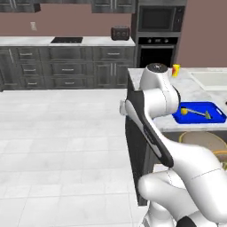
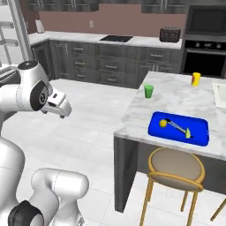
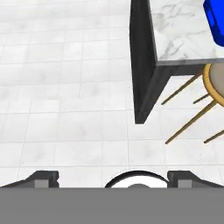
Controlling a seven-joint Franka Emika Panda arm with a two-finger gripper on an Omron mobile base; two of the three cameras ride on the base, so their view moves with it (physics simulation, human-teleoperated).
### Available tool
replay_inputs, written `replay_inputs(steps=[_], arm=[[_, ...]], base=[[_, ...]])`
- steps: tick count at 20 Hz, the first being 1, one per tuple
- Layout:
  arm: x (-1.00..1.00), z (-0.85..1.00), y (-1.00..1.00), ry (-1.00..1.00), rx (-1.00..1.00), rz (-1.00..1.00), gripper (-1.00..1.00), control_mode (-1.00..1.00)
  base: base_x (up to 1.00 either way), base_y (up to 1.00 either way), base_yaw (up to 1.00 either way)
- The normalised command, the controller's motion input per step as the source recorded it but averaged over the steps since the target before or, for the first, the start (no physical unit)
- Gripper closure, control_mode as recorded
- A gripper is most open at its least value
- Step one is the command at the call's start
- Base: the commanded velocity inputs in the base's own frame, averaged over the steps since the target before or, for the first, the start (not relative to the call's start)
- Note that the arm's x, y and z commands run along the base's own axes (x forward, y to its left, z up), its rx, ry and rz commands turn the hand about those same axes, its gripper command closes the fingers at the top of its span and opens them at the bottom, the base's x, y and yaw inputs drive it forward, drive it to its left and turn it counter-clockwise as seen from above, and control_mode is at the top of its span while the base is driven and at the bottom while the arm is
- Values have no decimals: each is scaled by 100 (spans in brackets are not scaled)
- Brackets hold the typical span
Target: Gather the lemon wedge and lemon from the fridge and place them on a tray on the dining counter. Then gather the steaks from the fridge and place them on the other tray.
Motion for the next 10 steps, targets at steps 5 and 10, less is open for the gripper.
replay_inputs(steps=[5, 10], arm=[[0, 0, 0, 0, 0, 0, -100, 100], [0, 0, 0, 0, 0, 0, -100, 100]], base=[[41, 100, 0], [96, 100, -1]])
